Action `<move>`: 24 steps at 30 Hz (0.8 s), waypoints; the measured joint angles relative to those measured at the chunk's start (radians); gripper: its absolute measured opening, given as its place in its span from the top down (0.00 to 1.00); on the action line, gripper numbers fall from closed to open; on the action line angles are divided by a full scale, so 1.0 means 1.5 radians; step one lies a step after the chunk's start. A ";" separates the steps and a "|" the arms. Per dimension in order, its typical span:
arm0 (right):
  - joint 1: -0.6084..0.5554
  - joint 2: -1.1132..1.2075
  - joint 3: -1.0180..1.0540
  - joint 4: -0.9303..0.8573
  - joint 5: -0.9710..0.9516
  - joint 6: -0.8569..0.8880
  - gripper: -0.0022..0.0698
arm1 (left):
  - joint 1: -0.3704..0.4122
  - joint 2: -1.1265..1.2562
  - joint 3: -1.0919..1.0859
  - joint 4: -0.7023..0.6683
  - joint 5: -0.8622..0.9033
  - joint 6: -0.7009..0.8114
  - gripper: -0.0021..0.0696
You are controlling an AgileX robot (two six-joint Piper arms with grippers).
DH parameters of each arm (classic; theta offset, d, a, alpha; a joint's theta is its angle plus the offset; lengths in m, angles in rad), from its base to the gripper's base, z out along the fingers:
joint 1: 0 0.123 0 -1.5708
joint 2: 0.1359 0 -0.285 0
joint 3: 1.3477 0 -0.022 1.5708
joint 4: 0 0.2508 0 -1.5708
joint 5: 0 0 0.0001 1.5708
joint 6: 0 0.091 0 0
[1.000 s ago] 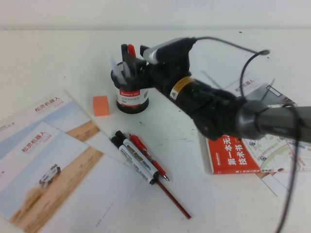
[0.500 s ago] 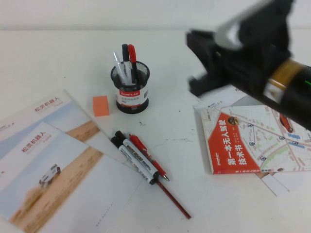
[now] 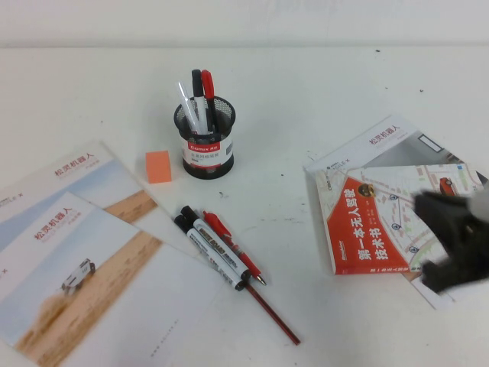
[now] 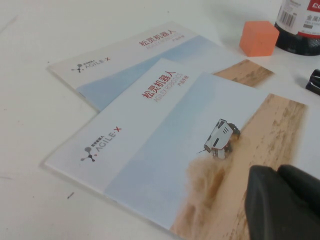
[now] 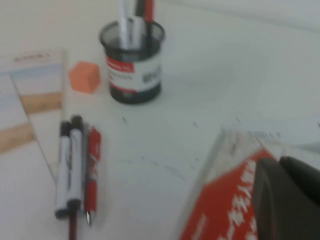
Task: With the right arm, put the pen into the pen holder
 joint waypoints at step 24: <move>-0.278 -0.595 0.334 0.053 0.162 0.000 1.00 | 0.000 0.000 0.000 0.000 0.000 0.000 0.97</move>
